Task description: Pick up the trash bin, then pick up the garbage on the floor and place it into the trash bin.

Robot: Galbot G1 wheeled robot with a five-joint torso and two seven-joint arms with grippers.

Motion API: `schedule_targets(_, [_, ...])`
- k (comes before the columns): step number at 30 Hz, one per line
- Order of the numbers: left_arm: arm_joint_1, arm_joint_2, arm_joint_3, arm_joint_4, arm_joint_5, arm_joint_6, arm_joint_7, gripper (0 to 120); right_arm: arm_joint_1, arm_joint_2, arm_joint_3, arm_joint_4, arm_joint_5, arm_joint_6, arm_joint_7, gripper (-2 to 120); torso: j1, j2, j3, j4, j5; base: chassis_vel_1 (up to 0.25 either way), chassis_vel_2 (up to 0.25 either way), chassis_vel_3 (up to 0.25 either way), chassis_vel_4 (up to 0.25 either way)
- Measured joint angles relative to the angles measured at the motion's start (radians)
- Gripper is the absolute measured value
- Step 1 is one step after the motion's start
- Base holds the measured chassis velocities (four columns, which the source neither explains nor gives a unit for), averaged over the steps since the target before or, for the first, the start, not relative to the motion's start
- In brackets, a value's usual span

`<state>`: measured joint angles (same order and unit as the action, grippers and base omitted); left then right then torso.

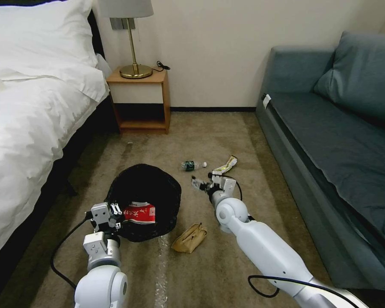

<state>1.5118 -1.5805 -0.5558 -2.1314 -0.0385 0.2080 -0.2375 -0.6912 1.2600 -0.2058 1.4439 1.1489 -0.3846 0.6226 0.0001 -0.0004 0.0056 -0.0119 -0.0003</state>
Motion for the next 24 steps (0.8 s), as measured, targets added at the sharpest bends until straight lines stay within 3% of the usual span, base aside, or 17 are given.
schedule_targets(7, [-0.003, -0.010, 0.008, 0.008, 0.004, 0.000, 0.000, 4, -0.051, -0.063, -0.071, 0.097, 0.220, -0.121, 0.114, 100, 0.000, 0.000, 0.000, -0.0002, 0.0002, 0.000, 0.000, 0.000, 0.000])
schedule_targets(13, [-0.006, -0.018, 0.014, 0.030, 0.005, -0.007, 0.001, 4, -0.087, -0.046, -0.083, 0.109, 0.295, -0.159, 0.163, 100, 0.000, 0.000, 0.000, 0.0000, 0.0002, 0.000, 0.000, 0.000, 0.000])
schedule_targets(24, [-0.006, -0.026, 0.009, 0.036, 0.010, -0.011, 0.001, 4, -0.154, -0.006, -0.051, 0.071, 0.255, -0.167, 0.099, 100, 0.000, 0.000, 0.000, 0.0000, 0.0001, 0.000, 0.000, 0.000, 0.000])
